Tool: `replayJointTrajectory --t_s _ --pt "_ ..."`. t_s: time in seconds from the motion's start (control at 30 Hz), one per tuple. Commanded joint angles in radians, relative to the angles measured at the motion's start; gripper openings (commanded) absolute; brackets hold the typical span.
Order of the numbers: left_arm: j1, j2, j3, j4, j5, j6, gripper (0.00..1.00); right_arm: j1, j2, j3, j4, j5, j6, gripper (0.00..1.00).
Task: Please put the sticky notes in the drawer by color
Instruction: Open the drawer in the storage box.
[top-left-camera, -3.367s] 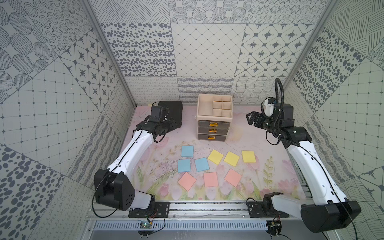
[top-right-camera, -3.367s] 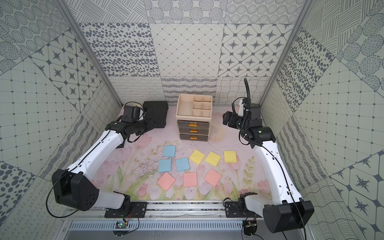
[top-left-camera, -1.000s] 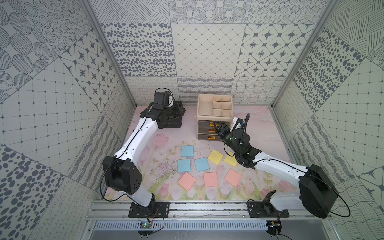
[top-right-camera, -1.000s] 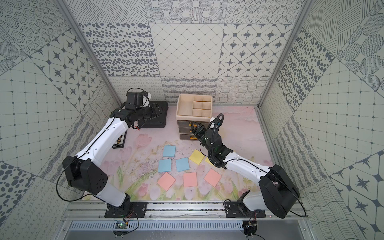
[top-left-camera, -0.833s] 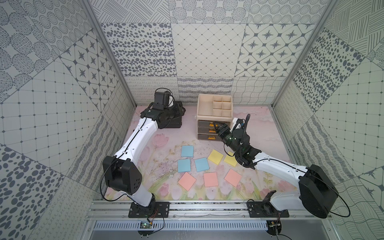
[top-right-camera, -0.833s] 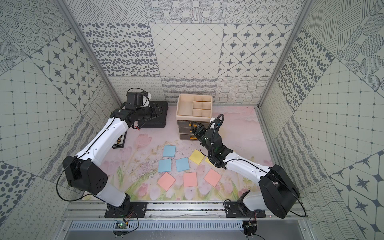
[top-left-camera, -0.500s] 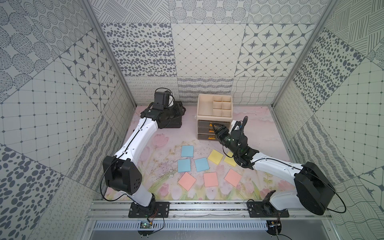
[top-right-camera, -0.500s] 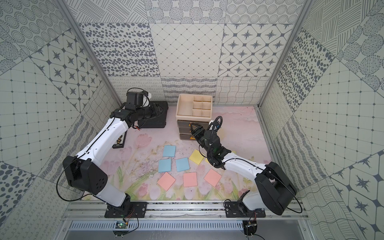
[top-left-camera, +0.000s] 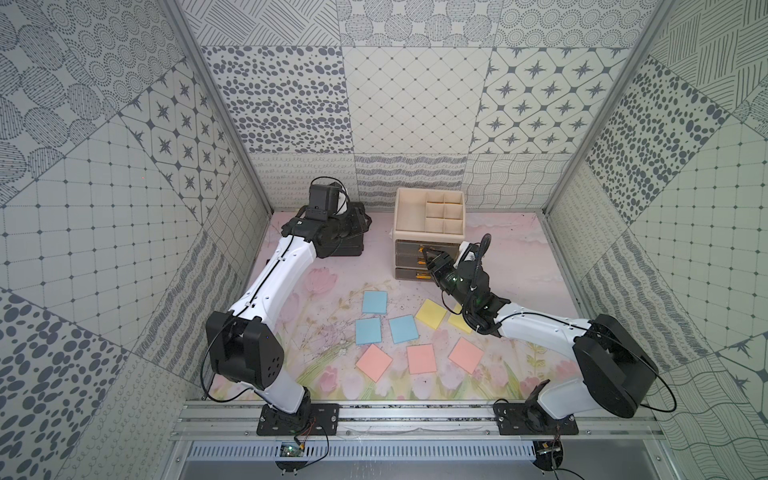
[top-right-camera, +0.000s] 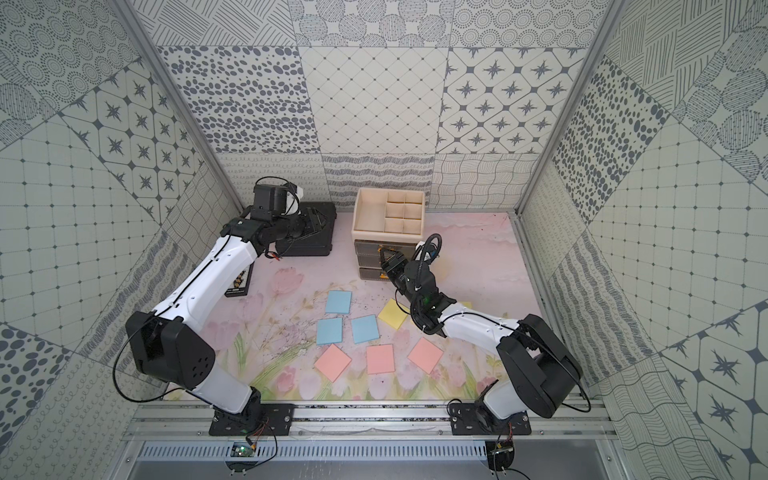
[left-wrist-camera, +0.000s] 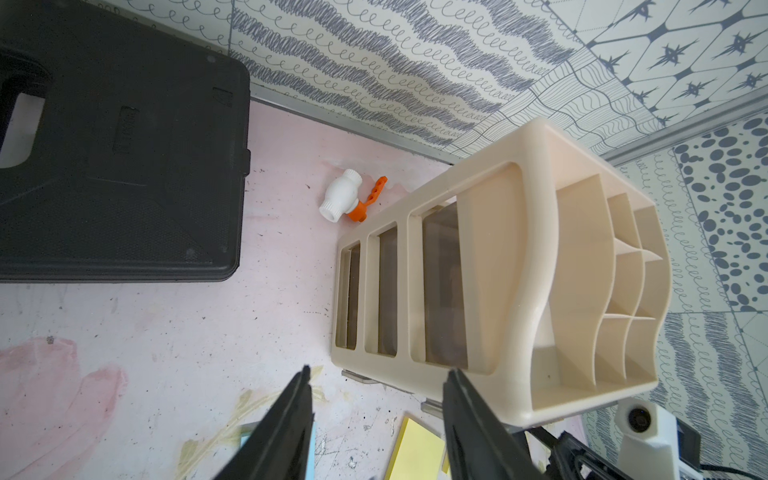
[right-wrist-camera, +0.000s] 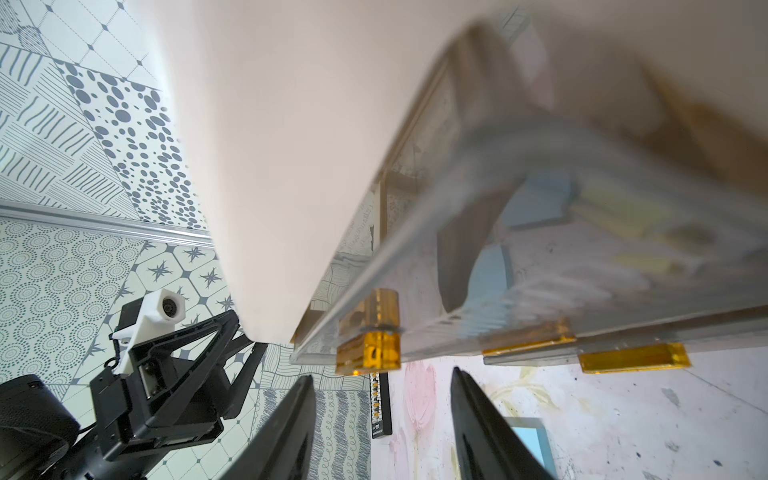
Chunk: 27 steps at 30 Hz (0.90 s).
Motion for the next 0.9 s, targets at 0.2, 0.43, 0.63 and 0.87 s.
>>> replayJointTrajectory --t_s 0.2,0.43,0.63,0.87 --pt "-0.003 -0.002 0.0 0.036 0.012 0.029 0.54 0.003 0.061 0.031 0.099 0.02 -0.008 0.55" --pt "-0.002 -0.016 -0.015 0.044 0.025 0.043 0.54 0.0 0.075 0.031 0.123 0.046 -0.028 0.55" --pt "-0.002 -0.02 -0.027 0.05 0.022 0.045 0.54 -0.004 0.068 0.03 0.125 0.056 -0.027 0.5" --pt "-0.002 -0.021 -0.035 0.056 0.025 0.04 0.54 -0.005 0.063 0.049 0.116 0.053 -0.034 0.51"
